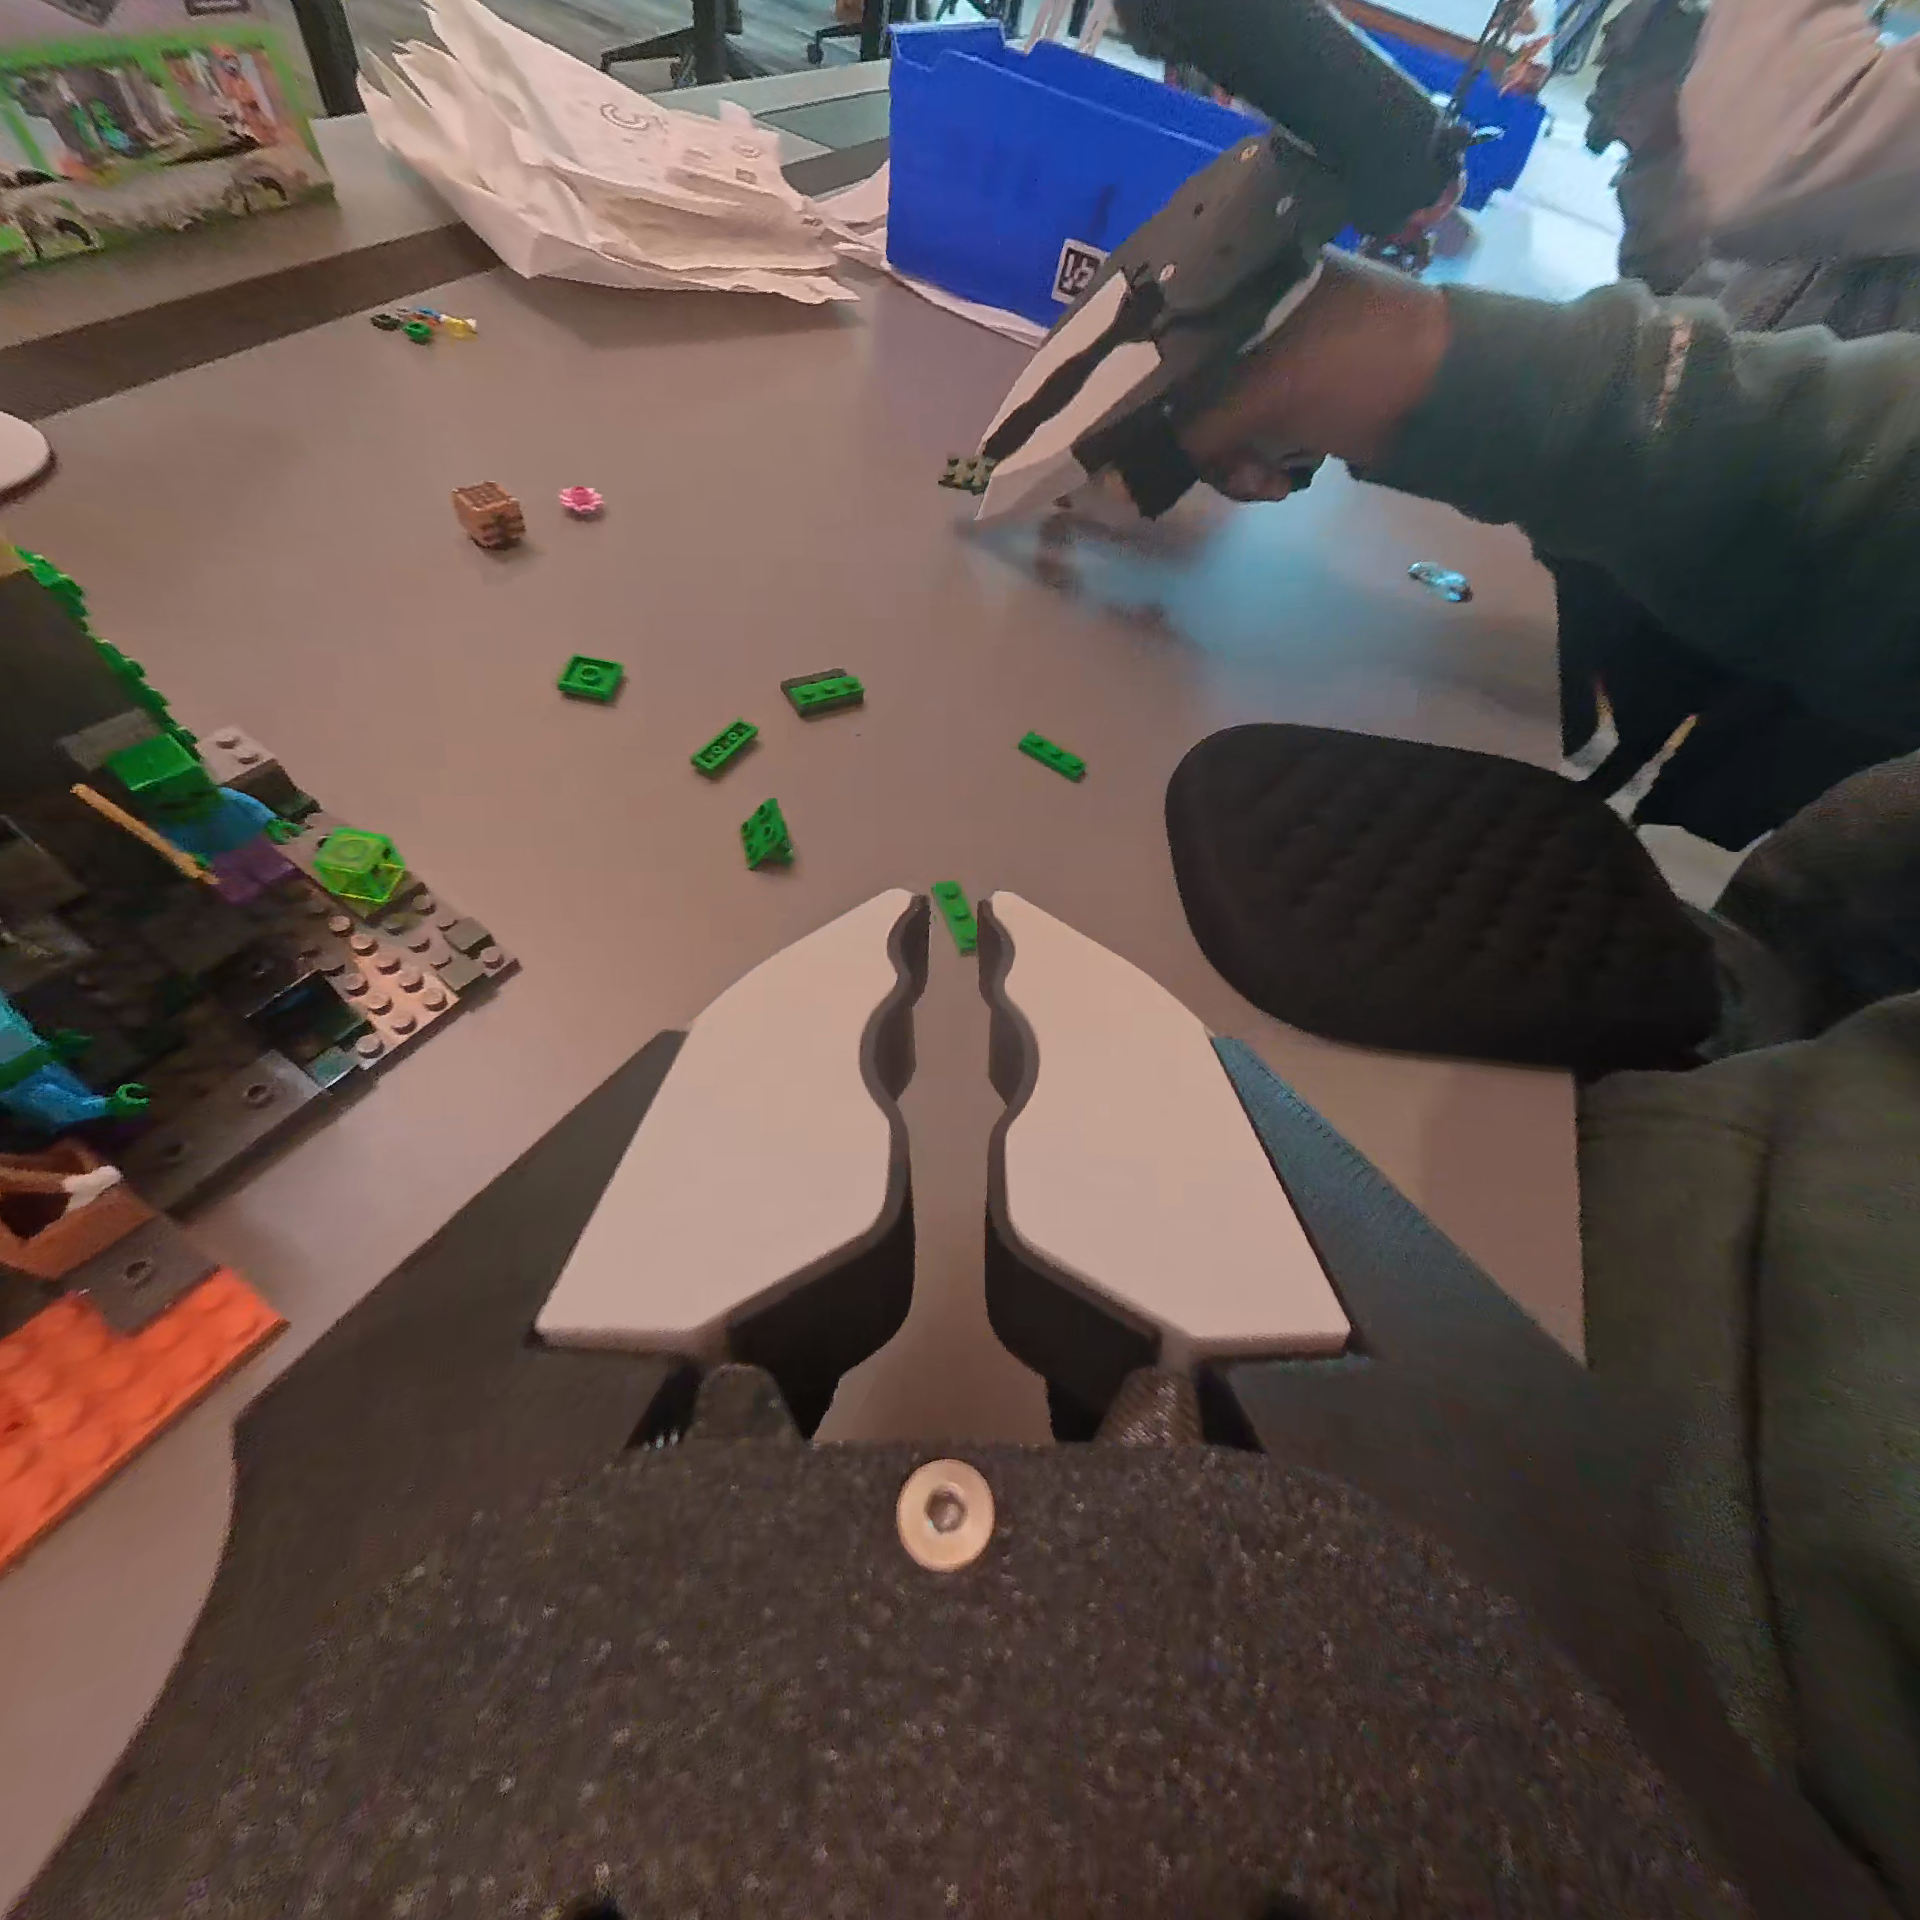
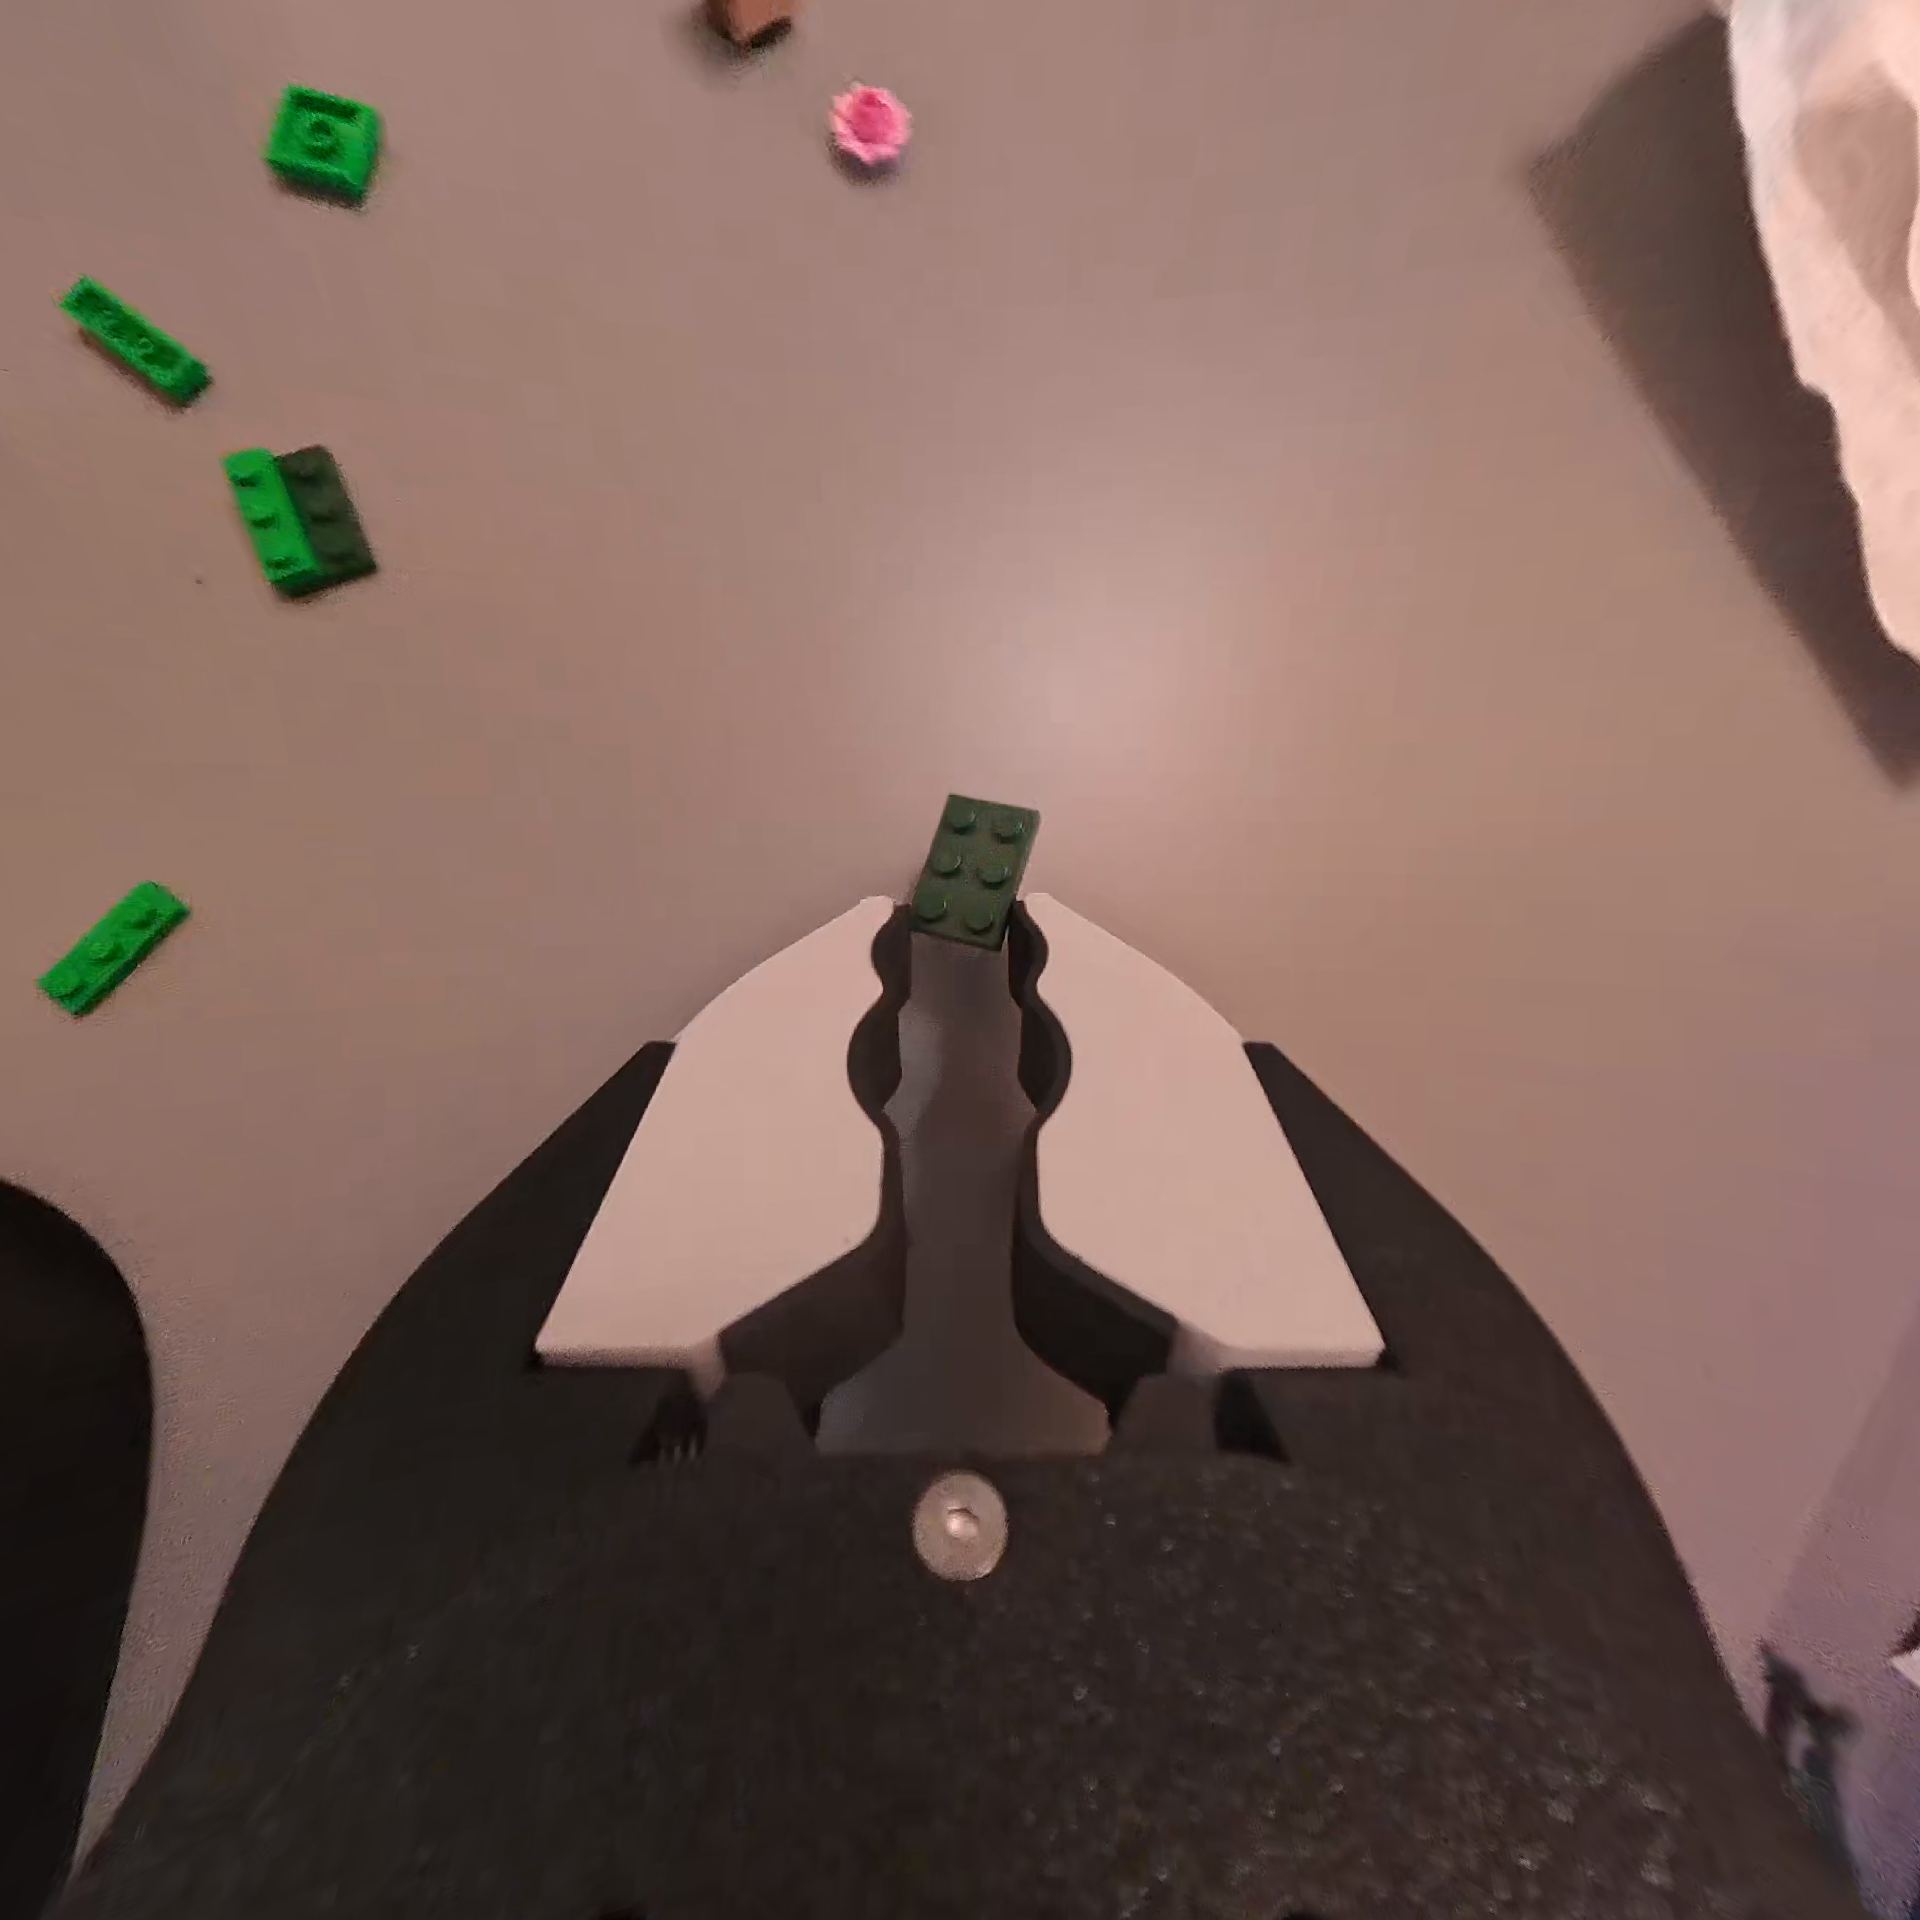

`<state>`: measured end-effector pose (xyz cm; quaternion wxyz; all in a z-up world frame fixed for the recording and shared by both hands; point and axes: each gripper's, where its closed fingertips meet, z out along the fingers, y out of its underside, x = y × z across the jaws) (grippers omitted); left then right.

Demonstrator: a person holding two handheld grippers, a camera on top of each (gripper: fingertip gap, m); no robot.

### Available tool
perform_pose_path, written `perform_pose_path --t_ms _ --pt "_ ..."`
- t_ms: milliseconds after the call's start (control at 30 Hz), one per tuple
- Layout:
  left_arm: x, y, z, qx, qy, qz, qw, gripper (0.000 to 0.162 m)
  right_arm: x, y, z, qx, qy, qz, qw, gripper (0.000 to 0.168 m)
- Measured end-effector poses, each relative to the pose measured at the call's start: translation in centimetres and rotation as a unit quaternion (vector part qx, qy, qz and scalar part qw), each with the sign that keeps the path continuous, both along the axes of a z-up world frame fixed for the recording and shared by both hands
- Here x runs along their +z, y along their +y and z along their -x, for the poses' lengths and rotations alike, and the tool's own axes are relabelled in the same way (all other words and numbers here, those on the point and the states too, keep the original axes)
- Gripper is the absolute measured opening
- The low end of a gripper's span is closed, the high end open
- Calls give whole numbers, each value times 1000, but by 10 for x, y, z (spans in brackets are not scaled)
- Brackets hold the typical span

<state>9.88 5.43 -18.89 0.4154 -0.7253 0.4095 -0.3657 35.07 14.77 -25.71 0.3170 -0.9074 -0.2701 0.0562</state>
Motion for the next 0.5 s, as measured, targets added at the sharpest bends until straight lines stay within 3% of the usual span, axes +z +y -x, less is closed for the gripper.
perform_pose_path --t_ms 300,500 --pt "-8 -1 -1 -3 19 -15 1000 7 8 -1 -5 1 -30 -29 999 26" --pt "-9 -1 -2 -3 21 -19 1000 6 27 -15 79 138 6 -55 989 21"
